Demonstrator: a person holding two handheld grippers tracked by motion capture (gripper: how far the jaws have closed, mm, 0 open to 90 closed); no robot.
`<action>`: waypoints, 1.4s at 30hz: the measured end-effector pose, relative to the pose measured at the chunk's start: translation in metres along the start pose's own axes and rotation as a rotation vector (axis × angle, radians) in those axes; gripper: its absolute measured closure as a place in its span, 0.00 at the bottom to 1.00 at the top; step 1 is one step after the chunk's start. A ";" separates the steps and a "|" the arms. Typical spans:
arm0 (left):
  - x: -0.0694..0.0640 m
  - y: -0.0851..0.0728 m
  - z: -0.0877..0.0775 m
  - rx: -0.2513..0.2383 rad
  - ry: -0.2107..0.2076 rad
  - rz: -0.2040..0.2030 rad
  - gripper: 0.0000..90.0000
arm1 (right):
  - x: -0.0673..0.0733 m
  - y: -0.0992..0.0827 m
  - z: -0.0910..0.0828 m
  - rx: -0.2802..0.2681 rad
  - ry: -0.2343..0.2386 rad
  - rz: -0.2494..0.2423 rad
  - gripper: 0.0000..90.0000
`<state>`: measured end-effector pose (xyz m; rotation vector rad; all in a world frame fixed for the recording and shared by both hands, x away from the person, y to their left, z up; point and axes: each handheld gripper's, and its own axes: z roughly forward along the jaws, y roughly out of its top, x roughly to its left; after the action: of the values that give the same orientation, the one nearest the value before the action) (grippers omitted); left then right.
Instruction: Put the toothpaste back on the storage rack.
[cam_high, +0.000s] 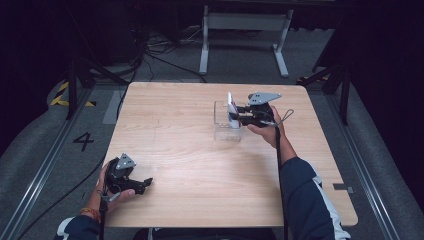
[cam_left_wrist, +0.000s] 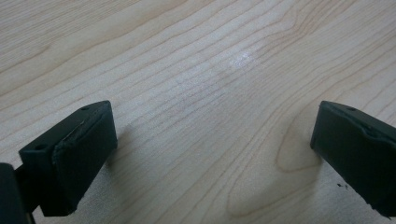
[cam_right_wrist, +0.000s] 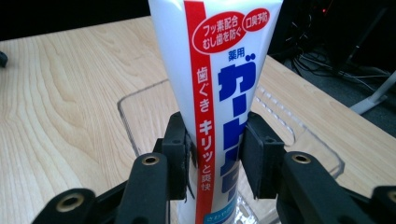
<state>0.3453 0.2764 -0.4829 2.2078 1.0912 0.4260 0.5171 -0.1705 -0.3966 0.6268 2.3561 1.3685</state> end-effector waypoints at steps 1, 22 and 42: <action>0.000 0.000 0.000 0.000 0.000 0.000 0.01 | 0.000 0.000 0.000 0.000 0.000 0.000 0.73; -0.001 0.000 0.000 -0.001 0.000 -0.007 0.01 | 0.003 -0.011 0.006 0.084 0.001 -0.005 0.71; -0.001 0.000 0.000 -0.002 0.002 -0.013 0.01 | 0.004 -0.011 0.004 0.061 -0.002 0.030 0.69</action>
<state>0.3444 0.2757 -0.4833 2.1976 1.1054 0.4234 0.5134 -0.1707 -0.4085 0.6827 2.4037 1.3123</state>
